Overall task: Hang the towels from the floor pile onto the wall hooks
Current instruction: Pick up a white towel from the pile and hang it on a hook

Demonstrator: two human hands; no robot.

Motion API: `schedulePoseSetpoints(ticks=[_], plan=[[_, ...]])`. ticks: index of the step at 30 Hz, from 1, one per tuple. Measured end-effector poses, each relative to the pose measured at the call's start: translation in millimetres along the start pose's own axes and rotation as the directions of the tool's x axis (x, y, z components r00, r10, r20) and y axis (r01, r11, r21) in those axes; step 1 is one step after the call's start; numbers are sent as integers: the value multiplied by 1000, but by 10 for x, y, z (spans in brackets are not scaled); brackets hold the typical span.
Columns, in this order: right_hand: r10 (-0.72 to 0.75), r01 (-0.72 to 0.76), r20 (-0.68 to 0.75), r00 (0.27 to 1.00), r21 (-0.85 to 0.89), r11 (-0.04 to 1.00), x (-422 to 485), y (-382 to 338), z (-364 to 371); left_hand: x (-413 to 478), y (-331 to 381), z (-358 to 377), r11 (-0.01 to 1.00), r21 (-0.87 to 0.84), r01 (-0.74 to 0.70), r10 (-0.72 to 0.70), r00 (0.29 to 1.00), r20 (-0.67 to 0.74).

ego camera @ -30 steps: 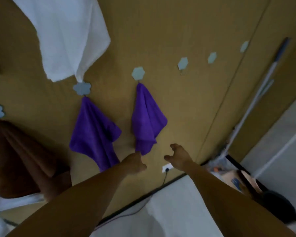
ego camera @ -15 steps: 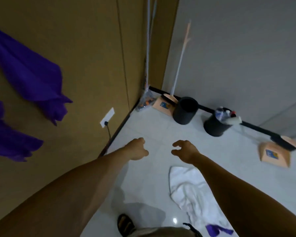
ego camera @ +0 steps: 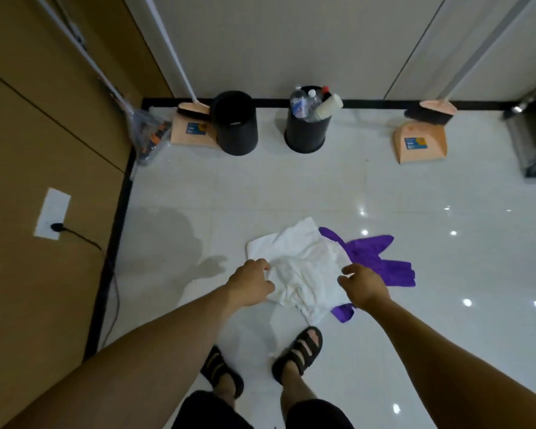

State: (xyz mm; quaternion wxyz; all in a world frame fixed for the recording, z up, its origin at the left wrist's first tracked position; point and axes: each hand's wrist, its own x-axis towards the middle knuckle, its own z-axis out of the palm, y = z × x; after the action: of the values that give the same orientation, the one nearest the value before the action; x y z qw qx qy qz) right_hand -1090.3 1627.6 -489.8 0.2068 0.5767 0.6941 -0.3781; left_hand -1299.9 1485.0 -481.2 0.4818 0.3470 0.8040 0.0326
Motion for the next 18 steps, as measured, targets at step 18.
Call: schedulePoseSetpoints(ticks=[18], plan=[[291,-290,74,954,-27,957,3169,1784,2876,3426,-1094,2582,995,95,22,-37,986,161]])
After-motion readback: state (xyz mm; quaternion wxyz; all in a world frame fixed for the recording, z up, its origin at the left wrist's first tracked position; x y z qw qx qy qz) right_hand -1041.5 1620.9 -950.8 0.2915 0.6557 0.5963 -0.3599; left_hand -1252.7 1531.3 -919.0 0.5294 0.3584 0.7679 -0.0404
